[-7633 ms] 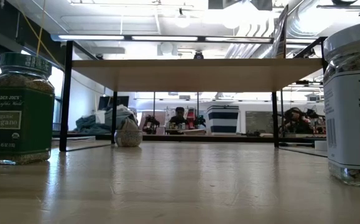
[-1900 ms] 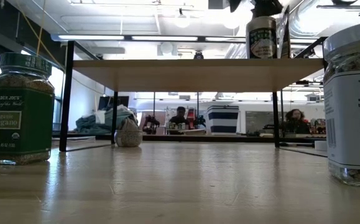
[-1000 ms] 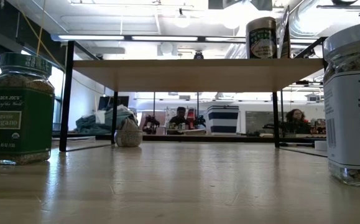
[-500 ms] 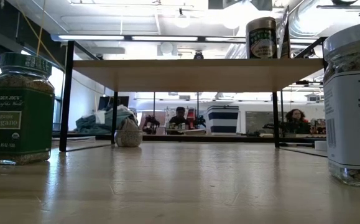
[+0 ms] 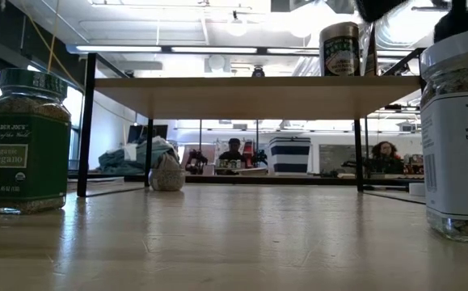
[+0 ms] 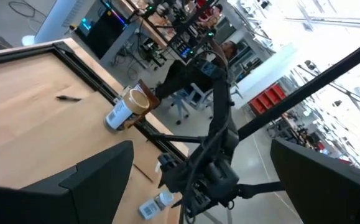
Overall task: Shelf spices
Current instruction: Put the white seasoning bottle on the shelf
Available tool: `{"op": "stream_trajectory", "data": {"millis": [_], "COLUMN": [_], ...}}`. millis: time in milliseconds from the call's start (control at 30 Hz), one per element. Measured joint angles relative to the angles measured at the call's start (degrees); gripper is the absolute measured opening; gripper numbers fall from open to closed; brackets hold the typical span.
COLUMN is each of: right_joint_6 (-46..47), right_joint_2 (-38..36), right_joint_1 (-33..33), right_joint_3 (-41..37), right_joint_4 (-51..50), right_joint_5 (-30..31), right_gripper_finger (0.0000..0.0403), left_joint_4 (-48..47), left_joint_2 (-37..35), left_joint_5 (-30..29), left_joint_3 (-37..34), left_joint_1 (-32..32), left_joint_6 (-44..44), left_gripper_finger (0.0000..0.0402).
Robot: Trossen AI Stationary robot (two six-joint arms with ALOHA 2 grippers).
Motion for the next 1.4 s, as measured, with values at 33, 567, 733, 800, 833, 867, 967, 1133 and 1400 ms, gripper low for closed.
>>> {"op": "stream_trajectory", "data": {"millis": [33, 567, 733, 800, 833, 867, 967, 1133, 1400], "right_joint_6": [-0.16, 4.07, 5.55, 6.89, 7.46, 7.69, 8.02, 10.52, 6.47], "right_joint_2": [0.00, 1.56, 3.70, 4.71, 5.19, 5.60, 6.58, 6.61, 6.60], "right_joint_1": [-0.48, -4.02, -3.27, -3.11, -3.11, -3.11, -3.22, -3.24, -1.18], "right_joint_3": [-0.37, -0.91, -0.89, -0.89, -0.89, -0.89, -0.89, -0.75, 8.46], "right_joint_4": [-0.07, -0.47, 2.08, 2.36, 2.82, 3.49, 4.88, 4.47, -5.21], "right_joint_5": [0.32, -0.52, -0.53, -0.35, -0.08, 0.09, 0.81, 0.54, -3.15], "right_gripper_finger": [0.0321, 0.0321, 0.0321, 0.0321, 0.0321, 0.0321, 0.0315, 0.0224, 0.0181], "left_joint_4": [-0.01, -0.37, -0.49, -0.70, -0.75, -0.83, -0.96, -1.59, -2.08], "left_joint_2": [0.09, 0.87, 0.91, 0.89, 0.87, 0.87, 0.88, 0.87, 0.87], "left_joint_5": [0.00, 0.96, 1.00, 1.05, 1.07, 1.07, 1.07, 1.20, 1.42], "left_joint_3": [0.00, 0.00, 0.00, 0.00, 0.00, 0.00, 0.00, 0.00, 0.00], "left_joint_1": [0.00, 0.00, 0.00, 0.00, 0.00, 0.00, 0.00, 0.00, 0.00], "left_joint_6": [0.01, 1.58, 2.85, 3.09, 3.14, 3.18, 3.76, 4.10, 5.72], "left_gripper_finger": [0.0376, 0.0376, 0.0376, 0.0376, 0.0376, 0.0376, 0.0376, 0.0376, 0.0376]}}
